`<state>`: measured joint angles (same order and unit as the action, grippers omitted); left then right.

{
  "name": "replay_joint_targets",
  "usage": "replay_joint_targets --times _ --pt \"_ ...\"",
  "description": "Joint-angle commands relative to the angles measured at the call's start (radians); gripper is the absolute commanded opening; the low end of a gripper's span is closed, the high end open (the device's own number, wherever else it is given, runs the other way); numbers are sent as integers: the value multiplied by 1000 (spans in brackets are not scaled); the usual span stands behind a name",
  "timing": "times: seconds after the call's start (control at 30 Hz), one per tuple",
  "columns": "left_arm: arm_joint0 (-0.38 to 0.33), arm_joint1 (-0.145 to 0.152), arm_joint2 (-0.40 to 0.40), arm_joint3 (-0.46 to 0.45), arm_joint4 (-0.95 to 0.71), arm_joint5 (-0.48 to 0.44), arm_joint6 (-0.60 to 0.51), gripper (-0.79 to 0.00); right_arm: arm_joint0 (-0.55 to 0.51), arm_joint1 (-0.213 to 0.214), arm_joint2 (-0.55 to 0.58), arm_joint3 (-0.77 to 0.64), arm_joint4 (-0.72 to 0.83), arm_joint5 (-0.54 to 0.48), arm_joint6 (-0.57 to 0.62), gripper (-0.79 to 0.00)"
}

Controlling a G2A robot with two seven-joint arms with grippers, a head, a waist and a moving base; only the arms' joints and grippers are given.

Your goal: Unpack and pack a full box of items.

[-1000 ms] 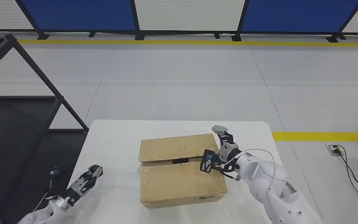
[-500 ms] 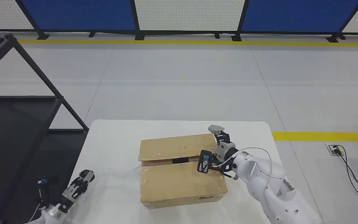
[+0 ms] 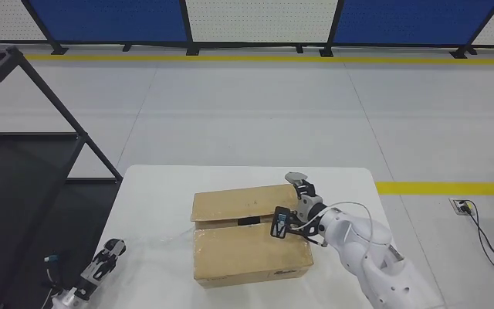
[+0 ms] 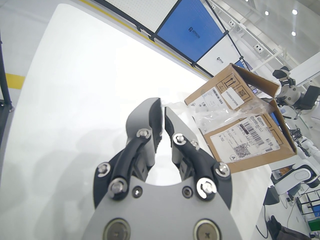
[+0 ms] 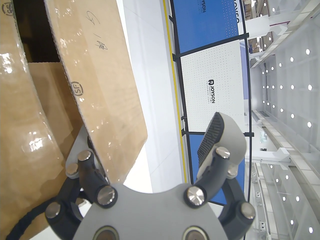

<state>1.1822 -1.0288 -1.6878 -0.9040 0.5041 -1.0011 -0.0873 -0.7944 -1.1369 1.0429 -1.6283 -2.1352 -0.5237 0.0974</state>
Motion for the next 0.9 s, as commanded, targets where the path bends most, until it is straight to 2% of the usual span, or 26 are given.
replay_joint_targets --times 0.0,0.23,0.3,0.7,0.87 --pt "2 1 3 -1 -1 -1 -6 -686 4 -2 -3 3 -1 -1 -2 0" --pt "23 9 16 -36 -80 -11 -83 -723 17 -8 -11 21 -3 -2 -11 0" --pt "32 14 14 -48 -108 -11 -108 -785 19 -10 -13 26 -3 -1 -13 0" --pt "101 47 -5 -131 -284 -11 -287 -785 31 -18 -18 49 -5 -3 -22 0" --pt "113 58 -4 -144 -404 39 -393 -785 34 -21 -20 54 -7 -3 -23 0"
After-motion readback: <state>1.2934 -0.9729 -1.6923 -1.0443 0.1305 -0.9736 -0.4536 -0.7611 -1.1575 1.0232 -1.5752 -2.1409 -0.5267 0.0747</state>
